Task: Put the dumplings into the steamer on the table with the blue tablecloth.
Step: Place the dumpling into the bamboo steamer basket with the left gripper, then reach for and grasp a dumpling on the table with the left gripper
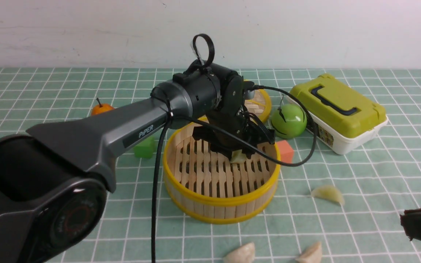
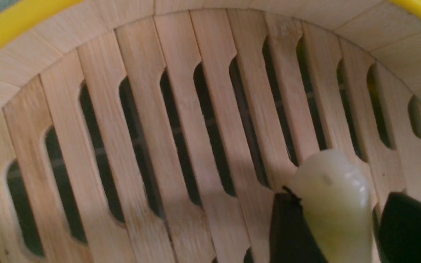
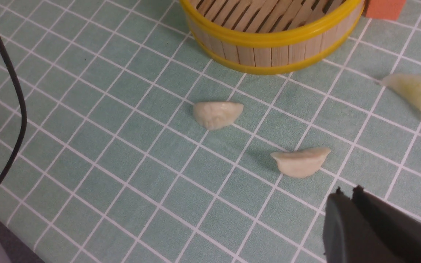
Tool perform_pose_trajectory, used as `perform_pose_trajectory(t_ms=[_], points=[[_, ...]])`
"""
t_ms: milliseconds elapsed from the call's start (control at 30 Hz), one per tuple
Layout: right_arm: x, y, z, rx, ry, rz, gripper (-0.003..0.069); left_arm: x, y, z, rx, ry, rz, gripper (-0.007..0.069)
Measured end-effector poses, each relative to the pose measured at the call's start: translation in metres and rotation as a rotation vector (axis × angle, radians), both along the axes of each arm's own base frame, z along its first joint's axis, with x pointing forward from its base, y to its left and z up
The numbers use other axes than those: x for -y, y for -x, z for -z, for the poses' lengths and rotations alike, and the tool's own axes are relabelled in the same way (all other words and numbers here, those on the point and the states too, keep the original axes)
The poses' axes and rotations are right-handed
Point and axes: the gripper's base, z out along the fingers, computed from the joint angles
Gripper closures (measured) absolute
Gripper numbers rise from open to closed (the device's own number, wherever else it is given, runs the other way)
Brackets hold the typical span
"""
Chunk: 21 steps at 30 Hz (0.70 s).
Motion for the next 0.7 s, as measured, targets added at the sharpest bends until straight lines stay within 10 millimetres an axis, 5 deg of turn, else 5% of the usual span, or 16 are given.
perform_pose_trajectory(t_ms=[233, 367, 467, 667, 700], points=[[0.000, -0.001, 0.000, 0.007, -0.002, 0.004, 0.0625, -0.010, 0.011, -0.042, 0.007, -0.041, 0.029, 0.0141], [0.000, -0.001, -0.001, 0.017, -0.004, 0.010, 0.0618, -0.026, 0.033, -0.106, 0.021, -0.095, 0.116, 0.0137], [0.000, -0.002, -0.001, 0.021, -0.006, 0.012, 0.0617, -0.033, 0.050, -0.135, 0.039, -0.094, 0.203, 0.0137], [0.000, -0.001, -0.002, 0.022, -0.008, 0.011, 0.0608, -0.032, 0.096, -0.150, -0.006, -0.061, 0.329, 0.0137], [0.000, 0.000, -0.002, 0.018, -0.008, 0.009, 0.0606, -0.027, 0.122, -0.147, -0.037, -0.082, 0.383, 0.0137]])
